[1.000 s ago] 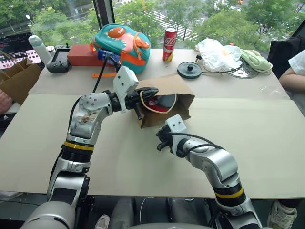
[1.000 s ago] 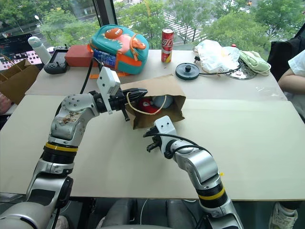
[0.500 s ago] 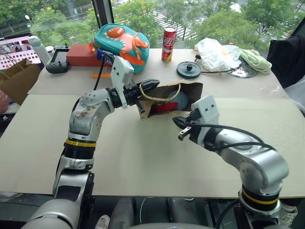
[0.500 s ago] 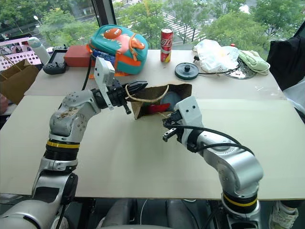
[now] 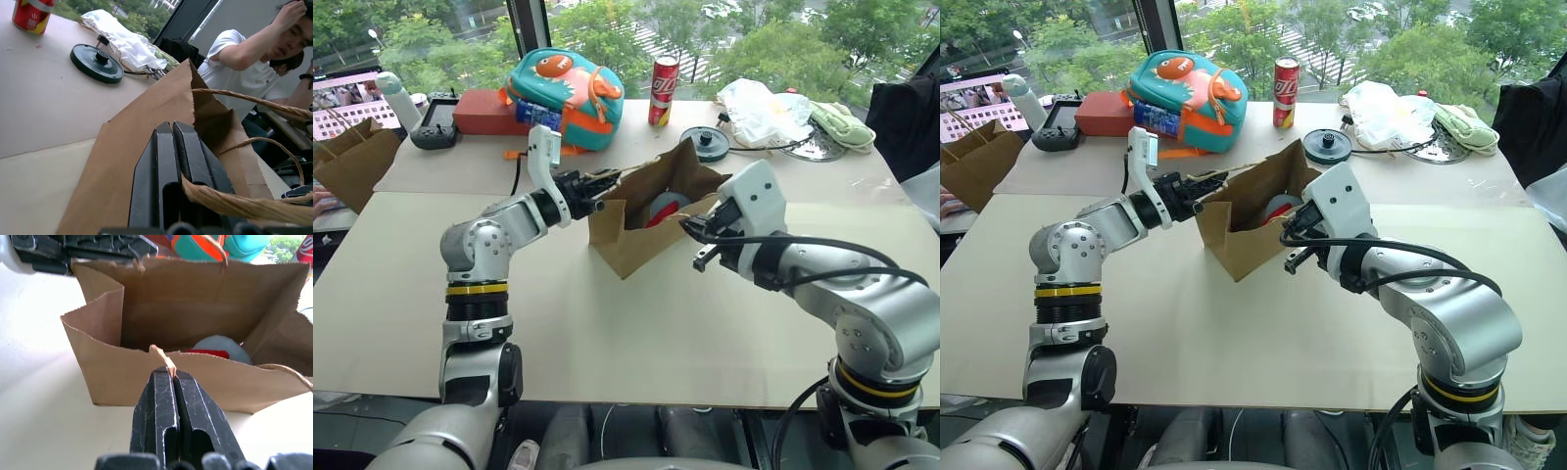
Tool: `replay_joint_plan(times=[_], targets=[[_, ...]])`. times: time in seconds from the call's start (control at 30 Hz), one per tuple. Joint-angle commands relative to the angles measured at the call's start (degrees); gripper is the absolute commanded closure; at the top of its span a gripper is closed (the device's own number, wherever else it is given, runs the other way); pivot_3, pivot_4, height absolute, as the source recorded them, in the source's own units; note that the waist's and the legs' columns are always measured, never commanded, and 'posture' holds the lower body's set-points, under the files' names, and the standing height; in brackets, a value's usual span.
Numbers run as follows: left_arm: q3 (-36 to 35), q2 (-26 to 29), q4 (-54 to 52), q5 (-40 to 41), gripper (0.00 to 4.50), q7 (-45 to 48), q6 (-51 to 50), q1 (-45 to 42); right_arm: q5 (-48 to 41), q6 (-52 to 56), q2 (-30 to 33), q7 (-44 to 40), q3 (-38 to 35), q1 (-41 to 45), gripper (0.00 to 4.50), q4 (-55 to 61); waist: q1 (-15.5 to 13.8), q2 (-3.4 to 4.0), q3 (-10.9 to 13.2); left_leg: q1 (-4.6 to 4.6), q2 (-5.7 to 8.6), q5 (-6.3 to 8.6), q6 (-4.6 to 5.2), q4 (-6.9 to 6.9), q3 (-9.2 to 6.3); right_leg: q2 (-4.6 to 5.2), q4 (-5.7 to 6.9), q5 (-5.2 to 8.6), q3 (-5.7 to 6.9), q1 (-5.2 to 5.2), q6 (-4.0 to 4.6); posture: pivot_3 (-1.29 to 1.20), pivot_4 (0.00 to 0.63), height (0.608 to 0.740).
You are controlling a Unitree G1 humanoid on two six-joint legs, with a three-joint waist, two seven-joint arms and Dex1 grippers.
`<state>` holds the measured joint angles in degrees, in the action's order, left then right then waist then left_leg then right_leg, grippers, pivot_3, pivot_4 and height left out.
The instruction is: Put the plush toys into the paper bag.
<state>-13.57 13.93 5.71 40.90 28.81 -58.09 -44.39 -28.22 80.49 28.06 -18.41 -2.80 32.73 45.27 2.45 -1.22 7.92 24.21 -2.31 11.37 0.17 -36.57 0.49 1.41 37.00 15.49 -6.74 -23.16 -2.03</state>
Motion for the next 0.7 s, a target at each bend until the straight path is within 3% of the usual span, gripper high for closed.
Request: replay_joint_plan(times=[0.03, 0.07, 0.2, 0.43, 0.53, 0.7], targets=[[-1.26, -1.04, -2.72, 3.09, 4.50, -2.01, -2.58, -0.18, 1.05, -1.32, -0.91, 1.77, 0.37, 1.40, 4.48, -0.72, 0.00, 0.00, 0.00, 0.00, 0.00, 0.00, 0.00, 0.00, 0.00, 0.00, 0.00, 0.00, -0.01, 0.00, 0.00, 0.00, 0.150, 0.733], [-1.56, -1.15, -2.65, 3.54, 4.50, -2.21, -2.79, -0.38, 1.26, -1.69, -1.45, 2.23, 0.55, 1.60, 4.48, -1.05, 0.00, 0.00, 0.00, 0.00, 0.00, 0.00, 0.00, 0.00, 0.00, 0.00, 0.00, 0.00, 0.00, 0.00, 0.00, 0.00, 0.150, 0.733], [-2.48, -0.68, -2.50, 5.12, 3.27, -1.88, -2.58, -1.13, 1.53, -4.17, -3.62, 3.24, -0.01, 2.05, 3.26, -1.65, 0.13, 0.00, 0.00, -0.02, 0.00, -0.01, -0.01, 0.02, 0.00, -0.02, 0.02, 0.00, -0.02, -0.03, 0.00, 0.00, 0.150, 0.733], [-4.59, 1.83, -1.49, 7.67, 0.71, -0.10, -1.44, -3.29, -0.86, -7.05, -7.71, 2.90, -5.54, 5.41, 0.84, -1.57, 0.03, 0.00, 0.00, 0.00, 0.02, -0.01, -0.02, 0.03, -0.01, 0.01, 0.01, 0.00, -0.02, -0.04, 0.01, 0.00, 0.150, 0.733], [-5.61, 3.42, -1.22, 9.17, 0.60, 1.11, -1.53, -4.29, -3.51, -7.87, -9.15, 1.91, -9.37, 7.43, 0.03, -1.27, 0.03, 0.00, 0.00, 0.00, 0.02, -0.01, -0.02, 0.05, -0.01, 0.01, 0.00, 0.00, 0.00, -0.03, 0.01, 0.00, 0.150, 0.733], [-7.51, 5.69, -1.34, 11.83, 0.60, 2.44, -2.28, -4.07, -11.03, -8.08, -8.25, -2.03, -14.97, 7.11, 0.03, 0.07, 0.04, 0.00, 0.00, -0.01, 0.03, -0.01, -0.02, 0.16, -0.01, 0.04, -0.03, -0.01, 0.01, -0.04, 0.01, 0.00, 0.150, 0.733]])
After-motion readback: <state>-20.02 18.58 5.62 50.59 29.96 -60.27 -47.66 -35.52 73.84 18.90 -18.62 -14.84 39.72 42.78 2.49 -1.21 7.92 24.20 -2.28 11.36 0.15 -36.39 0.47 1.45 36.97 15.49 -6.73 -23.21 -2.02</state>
